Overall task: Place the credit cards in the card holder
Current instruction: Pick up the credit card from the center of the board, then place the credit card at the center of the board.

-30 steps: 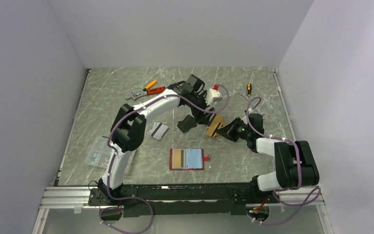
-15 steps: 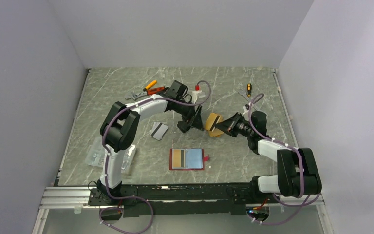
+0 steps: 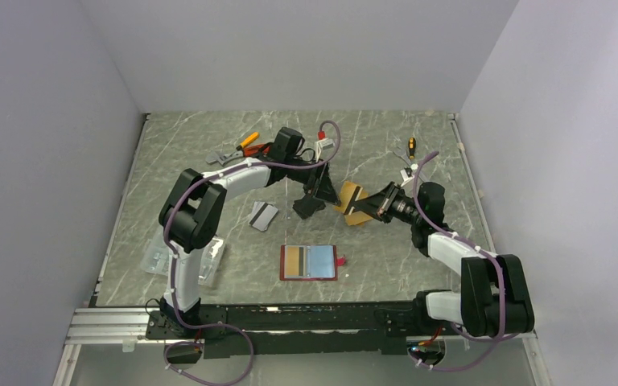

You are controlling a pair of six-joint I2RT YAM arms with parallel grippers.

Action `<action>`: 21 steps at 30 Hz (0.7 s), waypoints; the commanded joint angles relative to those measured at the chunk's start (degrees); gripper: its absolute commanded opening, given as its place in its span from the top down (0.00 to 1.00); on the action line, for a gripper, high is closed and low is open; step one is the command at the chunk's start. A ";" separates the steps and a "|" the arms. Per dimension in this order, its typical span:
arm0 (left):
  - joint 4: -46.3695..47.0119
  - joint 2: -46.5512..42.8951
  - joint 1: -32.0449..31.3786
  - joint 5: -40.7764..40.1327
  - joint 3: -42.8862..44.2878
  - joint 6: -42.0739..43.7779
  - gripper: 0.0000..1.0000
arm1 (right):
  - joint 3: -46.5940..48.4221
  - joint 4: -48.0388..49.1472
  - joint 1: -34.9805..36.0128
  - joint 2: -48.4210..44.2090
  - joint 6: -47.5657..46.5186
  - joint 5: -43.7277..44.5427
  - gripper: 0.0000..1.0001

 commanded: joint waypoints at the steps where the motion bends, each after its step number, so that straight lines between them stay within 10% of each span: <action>1: 1.28 -2.72 0.05 1.45 0.02 0.99 0.28 | 0.61 3.92 -0.20 -2.04 0.96 -2.29 1.00; 9: 16.83 -2.69 -0.01 8.03 -2.81 -11.35 0.49 | 1.51 3.52 1.18 -1.87 0.35 -2.41 1.00; 17: 48.08 -1.44 0.10 14.39 -7.49 -35.70 1.00 | 3.00 3.65 2.75 -2.75 0.30 -3.11 1.00; 21: 58.42 -1.35 0.06 15.28 -8.12 -43.92 1.00 | 3.24 7.81 2.70 -4.13 3.75 -4.44 0.84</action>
